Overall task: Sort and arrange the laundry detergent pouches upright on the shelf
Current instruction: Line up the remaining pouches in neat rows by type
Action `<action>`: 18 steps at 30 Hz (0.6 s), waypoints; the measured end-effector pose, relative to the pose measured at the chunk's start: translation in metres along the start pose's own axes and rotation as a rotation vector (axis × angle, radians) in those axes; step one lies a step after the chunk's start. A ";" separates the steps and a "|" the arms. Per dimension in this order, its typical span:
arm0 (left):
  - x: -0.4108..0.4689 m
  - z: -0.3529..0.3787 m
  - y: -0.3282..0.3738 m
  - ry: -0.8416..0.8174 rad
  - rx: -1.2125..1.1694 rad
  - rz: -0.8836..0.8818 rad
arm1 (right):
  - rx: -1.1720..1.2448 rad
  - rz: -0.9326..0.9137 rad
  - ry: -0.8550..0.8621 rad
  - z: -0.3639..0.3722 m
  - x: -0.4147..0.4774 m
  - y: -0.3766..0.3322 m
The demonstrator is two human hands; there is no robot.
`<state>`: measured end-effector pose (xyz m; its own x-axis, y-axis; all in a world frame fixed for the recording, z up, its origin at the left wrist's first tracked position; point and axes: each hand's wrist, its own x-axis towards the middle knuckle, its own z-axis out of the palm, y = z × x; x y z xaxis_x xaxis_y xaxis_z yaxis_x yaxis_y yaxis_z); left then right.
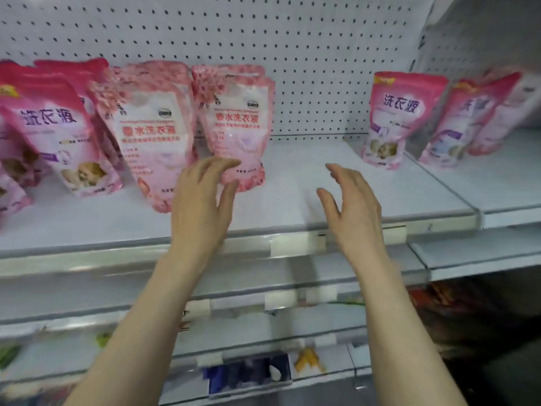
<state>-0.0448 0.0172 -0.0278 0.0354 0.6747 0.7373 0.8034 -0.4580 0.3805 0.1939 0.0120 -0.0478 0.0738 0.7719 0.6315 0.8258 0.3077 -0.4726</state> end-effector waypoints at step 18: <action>0.051 0.173 0.170 -0.330 -0.224 -0.056 | 0.064 0.256 0.141 -0.140 0.020 0.225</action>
<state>0.1963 0.0734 -0.0221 0.2133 0.8352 0.5069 0.6612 -0.5054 0.5545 0.4590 0.0190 -0.0552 0.3555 0.7456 0.5636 0.7335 0.1512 -0.6627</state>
